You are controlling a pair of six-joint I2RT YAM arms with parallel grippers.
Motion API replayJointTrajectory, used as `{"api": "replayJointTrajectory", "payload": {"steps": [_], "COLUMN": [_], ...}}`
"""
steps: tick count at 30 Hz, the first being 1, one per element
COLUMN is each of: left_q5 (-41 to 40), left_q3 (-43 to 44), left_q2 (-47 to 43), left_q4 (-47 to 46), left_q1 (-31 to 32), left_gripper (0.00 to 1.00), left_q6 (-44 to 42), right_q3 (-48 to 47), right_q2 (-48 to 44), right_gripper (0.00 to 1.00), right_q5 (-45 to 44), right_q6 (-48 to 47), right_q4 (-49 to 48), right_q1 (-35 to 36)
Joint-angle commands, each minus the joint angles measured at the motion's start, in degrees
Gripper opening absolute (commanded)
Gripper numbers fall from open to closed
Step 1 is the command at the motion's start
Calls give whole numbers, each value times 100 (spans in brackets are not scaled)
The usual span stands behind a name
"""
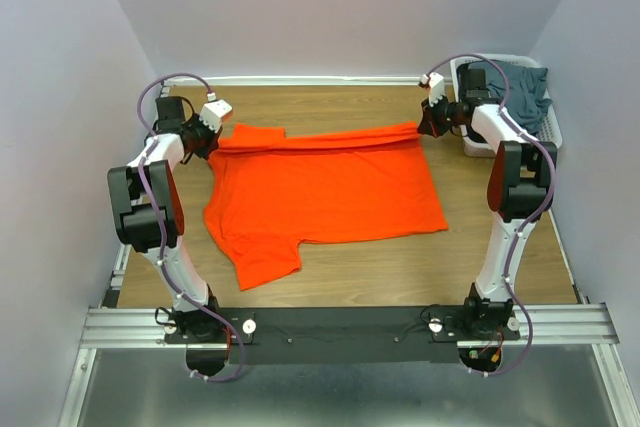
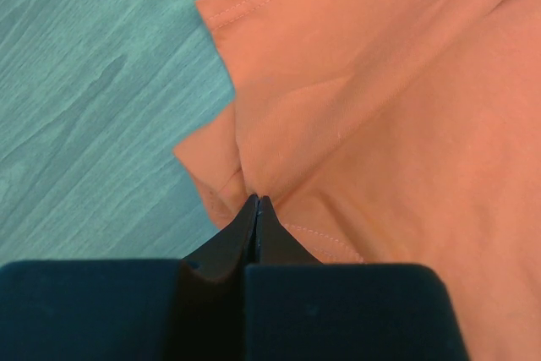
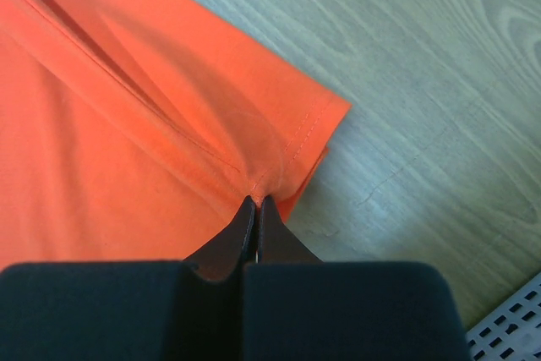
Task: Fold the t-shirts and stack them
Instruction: Fold the tshirt
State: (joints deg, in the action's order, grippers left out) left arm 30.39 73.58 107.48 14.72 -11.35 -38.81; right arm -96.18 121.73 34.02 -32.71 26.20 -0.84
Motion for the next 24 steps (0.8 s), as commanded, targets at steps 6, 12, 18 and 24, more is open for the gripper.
{"api": "replayJointTrajectory", "payload": {"steps": [6, 12, 18, 24], "left_q5": [-226, -280, 221, 257], "left_q3": [-2, 506, 1288, 2448], "left_q2": [27, 351, 396, 1019], "left_q4": [259, 873, 1358, 1262], "left_q1": [-113, -77, -69, 89], "left_gripper": [0, 17, 57, 58], "left_q6": [-417, -698, -665, 55], "right_q3": [354, 346, 21, -427], "right_q2": [-159, -124, -150, -36], "right_gripper": [1, 18, 54, 68], "right_q5": [-27, -237, -352, -45], "right_q6": [-253, -298, -26, 282], "right_q4": [-9, 70, 131, 280], "right_q1": [-56, -56, -56, -48]}}
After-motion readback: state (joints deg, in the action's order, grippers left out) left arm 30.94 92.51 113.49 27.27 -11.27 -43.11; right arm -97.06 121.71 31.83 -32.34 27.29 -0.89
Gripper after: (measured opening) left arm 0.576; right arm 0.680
